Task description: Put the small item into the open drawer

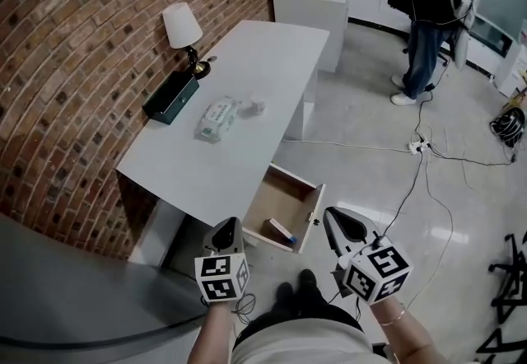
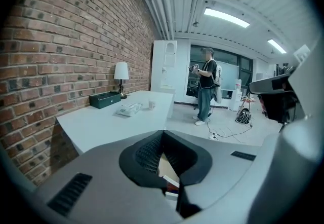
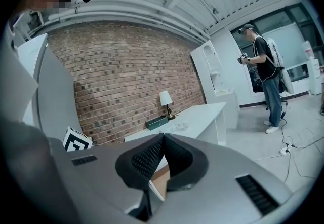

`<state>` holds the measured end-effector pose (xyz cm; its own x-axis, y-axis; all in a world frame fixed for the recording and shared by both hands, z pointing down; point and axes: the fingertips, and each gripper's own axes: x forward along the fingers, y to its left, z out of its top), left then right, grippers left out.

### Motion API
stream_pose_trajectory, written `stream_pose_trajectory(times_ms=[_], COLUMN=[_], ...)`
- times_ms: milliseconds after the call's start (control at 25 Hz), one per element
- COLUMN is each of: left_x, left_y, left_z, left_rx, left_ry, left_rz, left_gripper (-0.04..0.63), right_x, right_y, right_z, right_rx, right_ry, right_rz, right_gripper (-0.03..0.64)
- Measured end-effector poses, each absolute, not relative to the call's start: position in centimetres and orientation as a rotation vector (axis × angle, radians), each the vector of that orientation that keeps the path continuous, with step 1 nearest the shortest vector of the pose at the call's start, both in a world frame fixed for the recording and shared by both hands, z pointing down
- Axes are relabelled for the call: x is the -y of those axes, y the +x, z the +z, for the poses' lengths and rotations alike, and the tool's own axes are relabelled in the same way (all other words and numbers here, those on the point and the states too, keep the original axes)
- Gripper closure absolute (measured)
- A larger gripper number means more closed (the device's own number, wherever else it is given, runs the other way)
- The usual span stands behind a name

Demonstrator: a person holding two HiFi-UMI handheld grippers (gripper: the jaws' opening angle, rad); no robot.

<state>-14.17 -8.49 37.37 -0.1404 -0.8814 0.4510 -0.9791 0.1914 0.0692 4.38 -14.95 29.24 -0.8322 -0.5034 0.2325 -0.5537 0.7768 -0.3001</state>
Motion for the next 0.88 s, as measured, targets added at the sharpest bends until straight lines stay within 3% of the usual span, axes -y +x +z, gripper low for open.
stream_pose_trajectory(times_ms=[880], left_x=[8.69], left_y=[-13.64], left_z=[36.75], left_rx=[2.073], left_ry=[1.776], left_rz=[0.321], left_gripper=[0.575], right_x=[15.68], right_y=[5.39], right_z=[29.71], right_rx=[2.795], right_ry=[0.909], right_rz=[0.500], right_gripper=[0.612])
